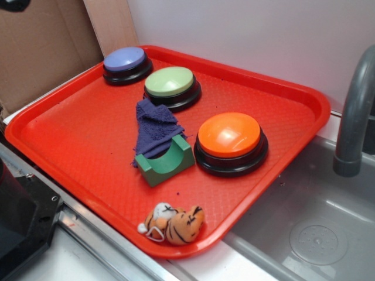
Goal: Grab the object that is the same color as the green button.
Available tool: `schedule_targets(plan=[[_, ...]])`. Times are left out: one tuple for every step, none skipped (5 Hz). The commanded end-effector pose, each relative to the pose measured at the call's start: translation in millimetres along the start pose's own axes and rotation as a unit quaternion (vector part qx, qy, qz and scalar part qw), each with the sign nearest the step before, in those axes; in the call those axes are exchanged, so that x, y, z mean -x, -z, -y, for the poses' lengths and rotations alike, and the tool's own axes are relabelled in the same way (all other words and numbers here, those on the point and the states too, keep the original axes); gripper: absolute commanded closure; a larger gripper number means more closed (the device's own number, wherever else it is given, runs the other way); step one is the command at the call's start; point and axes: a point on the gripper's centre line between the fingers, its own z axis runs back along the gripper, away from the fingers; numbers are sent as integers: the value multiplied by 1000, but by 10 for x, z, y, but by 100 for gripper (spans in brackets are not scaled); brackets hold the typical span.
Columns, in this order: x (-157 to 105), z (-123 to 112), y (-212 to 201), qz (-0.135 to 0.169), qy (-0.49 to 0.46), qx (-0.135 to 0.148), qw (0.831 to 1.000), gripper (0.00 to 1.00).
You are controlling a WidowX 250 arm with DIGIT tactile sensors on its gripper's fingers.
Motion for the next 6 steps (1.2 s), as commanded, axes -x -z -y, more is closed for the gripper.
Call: schedule_targets(plan=[[0,0,0,0,0,0,1000,0],[-78,31,195,17,-26,-4,1000,0],[-241,88,544,21,-45,-4,999,0],[-412,252,971,25,-61,-9,998,0],[-505,398,1357,20,-71,-38,997,0],[-529,572,1815,-31,-38,8,999,0]])
